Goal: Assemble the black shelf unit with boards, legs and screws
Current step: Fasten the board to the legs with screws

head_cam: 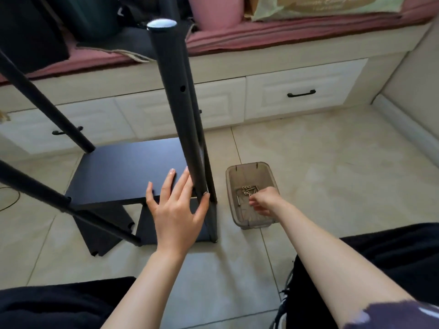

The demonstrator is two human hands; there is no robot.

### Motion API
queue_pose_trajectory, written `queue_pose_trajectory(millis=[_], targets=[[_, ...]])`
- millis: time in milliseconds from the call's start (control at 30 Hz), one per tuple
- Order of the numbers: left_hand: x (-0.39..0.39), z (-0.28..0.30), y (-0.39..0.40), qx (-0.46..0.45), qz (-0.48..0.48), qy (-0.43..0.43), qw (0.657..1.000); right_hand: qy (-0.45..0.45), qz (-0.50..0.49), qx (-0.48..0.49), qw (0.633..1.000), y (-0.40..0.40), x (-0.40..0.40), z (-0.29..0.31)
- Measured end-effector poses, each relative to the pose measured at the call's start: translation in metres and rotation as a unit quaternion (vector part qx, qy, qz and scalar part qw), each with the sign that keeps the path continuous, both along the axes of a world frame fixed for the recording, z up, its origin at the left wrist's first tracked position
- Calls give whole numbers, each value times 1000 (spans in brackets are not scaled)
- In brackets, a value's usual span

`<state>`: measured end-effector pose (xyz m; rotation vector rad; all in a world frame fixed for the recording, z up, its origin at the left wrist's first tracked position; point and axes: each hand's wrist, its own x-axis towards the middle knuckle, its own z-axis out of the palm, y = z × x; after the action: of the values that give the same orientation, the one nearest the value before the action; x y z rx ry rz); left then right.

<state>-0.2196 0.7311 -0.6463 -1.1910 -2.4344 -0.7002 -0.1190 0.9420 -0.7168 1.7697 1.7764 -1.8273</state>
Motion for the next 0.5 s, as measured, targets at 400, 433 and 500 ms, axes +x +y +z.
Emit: queue_pose_trajectory(millis=[400,433,500], targets=[[-3,-13,7,44,6,71,997,-55,31,90,994,35,-44,-108],[-3,-13,8,47,3,71,996,-54,44,99,993,37,-49,-113],[-3,-13,7,49,-2,64,997,-46,59,112,991,41,-55,-126]])
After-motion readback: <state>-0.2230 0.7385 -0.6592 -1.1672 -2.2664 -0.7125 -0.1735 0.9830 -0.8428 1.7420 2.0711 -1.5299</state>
